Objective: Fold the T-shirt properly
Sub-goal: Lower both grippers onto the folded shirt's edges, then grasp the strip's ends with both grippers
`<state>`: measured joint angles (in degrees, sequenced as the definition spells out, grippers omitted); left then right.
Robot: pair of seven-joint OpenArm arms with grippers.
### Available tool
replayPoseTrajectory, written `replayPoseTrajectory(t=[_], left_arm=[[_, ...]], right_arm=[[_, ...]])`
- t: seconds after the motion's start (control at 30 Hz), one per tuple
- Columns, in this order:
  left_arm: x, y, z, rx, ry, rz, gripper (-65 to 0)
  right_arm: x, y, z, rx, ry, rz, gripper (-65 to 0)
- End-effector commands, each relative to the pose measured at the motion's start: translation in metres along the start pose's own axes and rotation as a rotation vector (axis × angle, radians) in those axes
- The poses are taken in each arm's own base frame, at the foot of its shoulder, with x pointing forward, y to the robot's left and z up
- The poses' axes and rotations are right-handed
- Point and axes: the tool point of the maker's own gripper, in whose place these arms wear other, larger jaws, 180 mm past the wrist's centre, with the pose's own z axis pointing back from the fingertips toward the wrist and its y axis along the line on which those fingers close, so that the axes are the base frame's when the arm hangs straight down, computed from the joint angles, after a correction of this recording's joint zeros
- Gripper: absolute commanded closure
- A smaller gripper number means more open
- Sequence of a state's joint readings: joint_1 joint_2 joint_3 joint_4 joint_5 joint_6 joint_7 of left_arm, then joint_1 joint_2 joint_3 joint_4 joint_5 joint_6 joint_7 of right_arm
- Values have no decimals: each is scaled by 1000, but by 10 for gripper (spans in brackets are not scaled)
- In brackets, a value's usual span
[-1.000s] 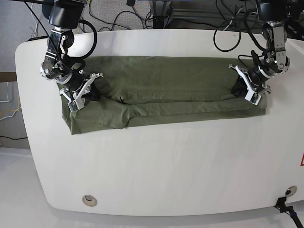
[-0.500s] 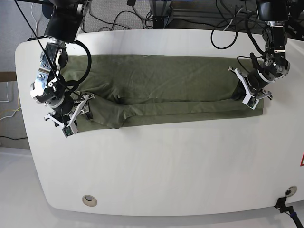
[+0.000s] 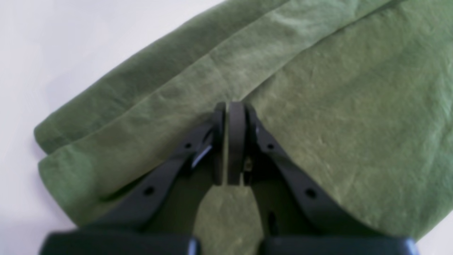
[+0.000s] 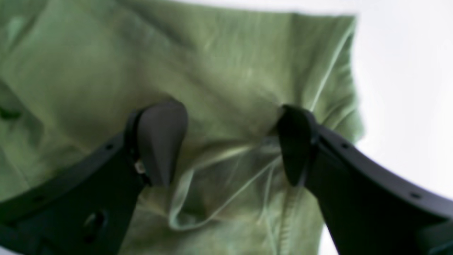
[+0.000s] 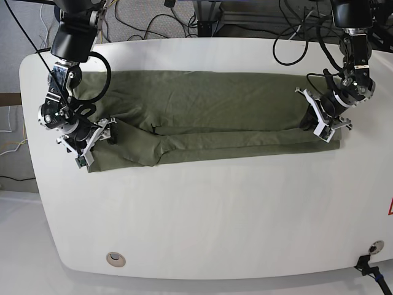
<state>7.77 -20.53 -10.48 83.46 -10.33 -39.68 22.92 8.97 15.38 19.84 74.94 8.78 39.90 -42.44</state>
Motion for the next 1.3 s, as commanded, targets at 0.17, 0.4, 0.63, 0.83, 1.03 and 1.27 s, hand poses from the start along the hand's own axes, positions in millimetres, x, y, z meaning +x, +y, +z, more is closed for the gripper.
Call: replayPoseTrajectory(t=[0.17, 0.4, 0.63, 0.83, 1.03, 1.27], left_arm=[[14, 9, 4, 14, -45, -11, 0], [4, 7, 1, 7, -24, 10, 0], [0, 7, 0, 5, -15, 18, 0], [0, 7, 0, 5, -15, 18, 0], [0, 7, 0, 5, -14, 19, 0], [-6, 7, -1, 4, 0, 30, 0]], right_arm=[[17, -7, 6, -14, -65, 13, -128], [30, 3, 5, -3, -96, 23, 0], [49, 38, 27, -14, -81, 103, 0], [33, 82, 44, 5, -26, 110, 0], [1, 90, 58, -8, 57, 126, 0], [-38, 94, 65, 38, 194, 247, 0]])
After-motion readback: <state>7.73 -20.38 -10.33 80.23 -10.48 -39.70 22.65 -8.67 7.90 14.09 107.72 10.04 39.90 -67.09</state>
